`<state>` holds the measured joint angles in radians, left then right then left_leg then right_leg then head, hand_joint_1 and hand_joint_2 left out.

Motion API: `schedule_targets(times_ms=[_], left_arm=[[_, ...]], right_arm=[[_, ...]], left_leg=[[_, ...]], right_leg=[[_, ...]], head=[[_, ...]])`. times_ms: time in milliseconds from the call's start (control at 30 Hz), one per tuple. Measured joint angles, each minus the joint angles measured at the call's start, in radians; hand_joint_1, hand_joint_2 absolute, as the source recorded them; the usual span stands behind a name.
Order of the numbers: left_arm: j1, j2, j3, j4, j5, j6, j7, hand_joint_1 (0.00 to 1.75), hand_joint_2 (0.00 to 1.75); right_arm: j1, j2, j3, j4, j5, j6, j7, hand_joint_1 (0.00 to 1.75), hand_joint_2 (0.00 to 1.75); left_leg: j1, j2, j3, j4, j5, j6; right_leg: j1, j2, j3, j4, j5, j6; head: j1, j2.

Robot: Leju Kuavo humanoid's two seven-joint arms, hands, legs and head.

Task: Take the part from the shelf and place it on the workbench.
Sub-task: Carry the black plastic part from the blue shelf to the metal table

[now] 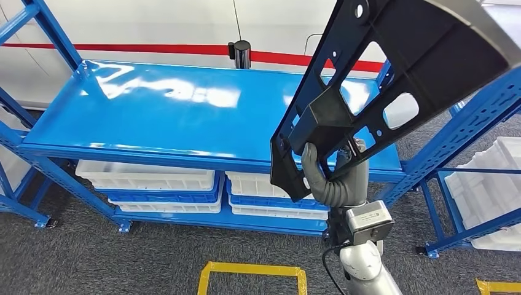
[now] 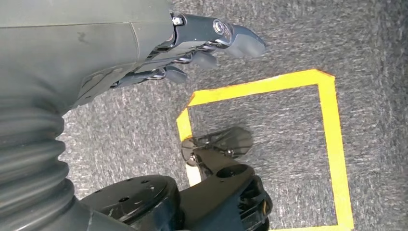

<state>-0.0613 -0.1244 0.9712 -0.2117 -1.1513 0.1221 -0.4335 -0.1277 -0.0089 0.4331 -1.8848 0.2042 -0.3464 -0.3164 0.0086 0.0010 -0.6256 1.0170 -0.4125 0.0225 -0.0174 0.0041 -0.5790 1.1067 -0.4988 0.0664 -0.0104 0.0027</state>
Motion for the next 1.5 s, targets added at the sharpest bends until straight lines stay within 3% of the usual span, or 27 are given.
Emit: schedule_targets(times_ms=[67, 133, 200, 233, 300, 333, 367, 400, 433, 500, 567, 600, 667, 700, 767, 833, 867, 900, 967, 1033, 1100, 1200, 1267, 1333, 1367, 1433, 1500], left_arm=[[0.000, -0.002, 0.000, 0.000, 0.000, 0.000, 0.000, 0.00, 1.75], [0.000, -0.003, 0.000, 0.000, 0.000, 0.000, -0.001, 0.00, 1.75], [0.001, -0.003, 0.000, 0.000, 0.000, 0.000, -0.001, 0.00, 1.75], [0.002, -0.003, 0.000, 0.000, 0.000, 0.000, -0.001, 0.00, 1.75], [0.002, -0.003, 0.000, 0.000, 0.000, 0.000, -0.001, 0.00, 1.75], [0.002, -0.003, 0.000, 0.000, 0.000, 0.000, -0.001, 0.00, 1.75], [0.002, -0.003, 0.000, 0.000, 0.000, 0.000, -0.001, 0.00, 1.75], [0.002, -0.003, 0.000, 0.000, 0.000, 0.000, -0.001, 0.00, 1.75], [0.002, -0.003, 0.000, 0.000, -0.001, 0.001, -0.001, 0.00, 1.75], [-0.001, -0.004, 0.000, 0.000, -0.001, 0.002, -0.001, 0.00, 1.75], [-0.004, -0.007, 0.000, 0.000, -0.001, 0.004, -0.002, 0.00, 1.75], [-0.005, -0.008, 0.000, 0.000, -0.002, 0.004, -0.003, 0.00, 1.75], [-0.006, -0.008, 0.000, 0.000, -0.001, 0.004, -0.004, 0.00, 1.75], [-0.007, -0.008, 0.000, 0.000, -0.001, 0.005, -0.004, 0.00, 1.75], [-0.008, -0.008, 0.000, 0.000, -0.001, 0.006, -0.004, 0.00, 1.75], [-0.009, -0.008, 0.000, 0.000, -0.001, 0.006, -0.004, 0.00, 1.75], [-0.009, -0.008, 0.000, 0.000, -0.002, 0.006, -0.004, 0.00, 1.75], [-0.009, -0.008, 0.000, 0.000, -0.003, 0.006, -0.005, 0.00, 1.75], [-0.009, -0.008, 0.000, 0.000, -0.007, 0.006, -0.006, 0.00, 1.75], [-0.010, -0.011, 0.000, 0.000, -0.009, 0.006, -0.007, 0.00, 1.75], [-0.010, -0.013, 0.000, 0.000, -0.010, 0.005, -0.009, 0.00, 1.75], [-0.010, -0.014, 0.000, 0.000, -0.011, 0.003, -0.013, 0.00, 1.75], [-0.009, -0.014, 0.000, 0.000, -0.012, 0.003, -0.013, 0.00, 1.75], [-0.008, -0.014, 0.000, 0.000, -0.012, 0.003, -0.013, 0.00, 1.75], [-0.008, -0.014, 0.000, 0.000, -0.012, 0.003, -0.013, 0.00, 1.75], [-0.009, -0.013, 0.000, 0.000, -0.014, 0.004, -0.013, 0.00, 1.75], [-0.010, -0.012, 0.000, 0.000, -0.016, 0.004, -0.013, 0.00, 1.75]], right_arm=[[0.001, 0.001, 0.000, -0.002, 0.002, 0.000, -0.001, 1.75, 1.75], [0.003, 0.001, -0.001, -0.004, 0.002, 0.000, -0.002, 1.75, 1.75], [0.003, 0.002, -0.002, -0.004, 0.002, -0.001, -0.002, 1.75, 1.75], [0.002, 0.004, -0.002, -0.005, 0.002, -0.001, -0.002, 1.75, 1.75], [0.003, 0.006, -0.002, -0.005, 0.002, -0.001, -0.002, 1.75, 1.75], [0.004, 0.007, -0.002, -0.005, 0.002, -0.001, -0.002, 1.75, 1.75], [0.005, 0.008, -0.002, -0.005, 0.002, -0.001, -0.002, 1.75, 1.75], [0.005, 0.008, -0.002, -0.005, 0.002, -0.001, -0.002, 1.75, 1.75], [0.006, 0.008, -0.002, -0.005, 0.002, -0.001, -0.002, 1.75, 1.75], [0.006, 0.008, -0.002, -0.005, 0.004, -0.001, -0.003, 1.75, 1.75], [0.007, 0.009, -0.002, -0.007, 0.005, -0.001, -0.003, 1.75, 1.75], [0.007, 0.009, -0.002, -0.008, 0.005, -0.001, -0.003, 1.75, 1.75], [0.009, 0.009, -0.002, -0.010, 0.006, -0.001, -0.004, 1.75, 1.75], [0.011, 0.008, -0.003, -0.011, 0.006, -0.001, -0.004, 1.75, 1.75], [0.012, 0.007, -0.004, -0.012, 0.006, -0.001, -0.004, 1.75, 1.75], [0.012, 0.007, -0.005, -0.012, 0.006, -0.001, -0.004, 1.75, 1.75], [0.012, 0.007, -0.006, -0.013, 0.006, -0.001, -0.004, 1.75, 1.75], [0.013, 0.006, -0.006, -0.013, 0.006, -0.001, -0.004, 1.75, 1.75], [0.014, 0.006, -0.007, -0.013, 0.008, -0.002, -0.005, 1.75, 1.75], [0.013, 0.007, -0.007, -0.015, 0.011, -0.002, -0.006, 1.75, 1.75], [0.012, 0.008, -0.008, -0.019, 0.016, -0.003, -0.009, 1.75, 1.75], [0.013, 0.009, -0.010, -0.022, 0.025, -0.005, -0.014, 1.75, 1.75], [0.015, 0.011, -0.010, -0.022, 0.030, -0.006, -0.016, 1.75, 1.75], [0.017, 0.013, -0.010, -0.022, 0.032, -0.007, -0.017, 1.75, 1.75], [0.019, 0.013, -0.010, -0.022, 0.032, -0.007, -0.017, 1.75, 1.75], [0.023, 0.013, -0.010, -0.022, 0.031, -0.007, -0.017, 1.75, 1.75], [0.025, 0.014, -0.010, -0.022, 0.028, -0.006, -0.017, 1.75, 1.75]], left_leg=[[-0.002, -0.001, -0.007, -0.001, 0.015, -0.010], [-0.003, -0.002, -0.008, -0.006, 0.028, -0.024], [0.000, -0.003, -0.017, 0.005, 0.013, -0.035], [0.002, -0.004, -0.028, 0.031, -0.020, -0.040], [0.005, -0.004, -0.062, 0.141, -0.119, -0.049], [0.006, -0.005, -0.079, 0.208, -0.158, -0.054], [0.008, -0.005, -0.085, 0.259, -0.175, -0.059], [0.012, -0.004, -0.076, 0.278, -0.172, -0.063], [0.016, -0.004, -0.047, 0.256, -0.152, -0.068], [0.026, -0.005, 0.051, 0.131, -0.113, -0.079], [0.027, -0.014, 0.106, 0.041, -0.106, -0.075], [0.023, -0.018, 0.107, 0.029, -0.109, -0.068], [0.018, -0.019, 0.088, 0.028, -0.095, -0.043], [0.016, -0.017, 0.078, 0.028, -0.085, -0.029], [0.014, -0.012, 0.052, 0.024, -0.061, -0.003], [0.010, -0.009, 0.018, 0.025, -0.036, 0.008], [0.007, -0.008, 0.000, 0.025, -0.023, 0.009], [0.005, -0.006, -0.018, 0.025, -0.010, 0.008], [0.003, -0.004, -0.049, 0.026, 0.016, 0.006], [0.001, -0.004, -0.072, 0.027, 0.040, -0.001], [0.001, -0.003, -0.081, 0.021, 0.063, -0.013], [0.006, -0.002, -0.083, 0.010, 0.078, -0.035], [0.008, -0.003, -0.096, 0.055, 0.014, -0.045], [0.011, -0.004, -0.123, 0.170, -0.088, -0.055], [0.013, -0.004, -0.133, 0.231, -0.115, -0.061], [0.018, -0.004, -0.117, 0.274, -0.105, -0.070], [0.026, -0.002, -0.031, 0.173, -0.068, -0.078]], right_leg=[[0.006, 0.000, 0.071, -0.104, 0.002, -0.010], [0.008, 0.001, 0.069, -0.119, 0.007, -0.022], [0.000, 0.000, 0.061, -0.124, 0.021, -0.039], [-0.005, -0.001, 0.056, -0.126, 0.031, -0.049], [-0.007, -0.004, 0.039, -0.126, 0.049, -0.060], [-0.006, -0.004, 0.028, -0.125, 0.057, -0.062], [-0.006, -0.005, 0.017, -0.123, 0.065, -0.060], [-0.007, -0.005, 0.007, -0.120, 0.072, -0.057], [-0.010, -0.005, -0.003, -0.116, 0.077, -0.052], [-0.013, -0.005, -0.022, -0.102, 0.084, -0.042], [-0.010, -0.005, -0.038, -0.087, 0.092, -0.030], [-0.008, -0.005, -0.045, -0.084, 0.098, -0.021], [-0.010, -0.004, -0.054, -0.086, 0.110, -0.003], [-0.012, -0.004, -0.063, -0.080, 0.102, 0.001], [-0.014, -0.004, -0.097, -0.015, 0.039, -0.007], [-0.012, -0.004, -0.138, 0.114, -0.045, -0.017], [-0.012, -0.004, -0.147, 0.170, -0.067, -0.015], [-0.010, -0.004, -0.142, 0.200, -0.069, -0.009], [-0.005, -0.004, -0.078, 0.158, -0.036, 0.003], [0.006, -0.005, 0.043, 0.011, -0.030, -0.007], [0.016, -0.006, 0.116, -0.101, -0.052, -0.025], [0.014, -0.006, 0.110, -0.128, -0.039, -0.047], [0.005, -0.006, 0.098, -0.133, -0.016, -0.062], [0.003, -0.007, 0.082, -0.132, 0.001, -0.069], [0.003, -0.007, 0.075, -0.131, 0.009, -0.068], [0.001, -0.008, 0.062, -0.127, 0.022, -0.062], [-0.003, -0.008, 0.049, -0.117, 0.027, -0.055]], head=[[0.000, 0.000], [0.000, 0.000], [0.001, 0.000], [-0.001, 0.000], [-0.002, 0.000], [-0.003, 0.000], [-0.003, 0.000], [-0.003, 0.000], [-0.003, 0.000], [-0.004, 0.000], [-0.005, 0.000], [-0.005, 0.000], [-0.004, 0.000], [-0.004, 0.000], [0.000, 0.000], [0.003, 0.000], [0.003, 0.000], [0.003, 0.000], [0.003, 0.000], [0.003, 0.000], [0.002, 0.000], [0.004, 0.000], [0.001, 0.000], [-0.002, 0.000], [-0.002, 0.000], [-0.002, 0.000], [-0.003, 0.000]])
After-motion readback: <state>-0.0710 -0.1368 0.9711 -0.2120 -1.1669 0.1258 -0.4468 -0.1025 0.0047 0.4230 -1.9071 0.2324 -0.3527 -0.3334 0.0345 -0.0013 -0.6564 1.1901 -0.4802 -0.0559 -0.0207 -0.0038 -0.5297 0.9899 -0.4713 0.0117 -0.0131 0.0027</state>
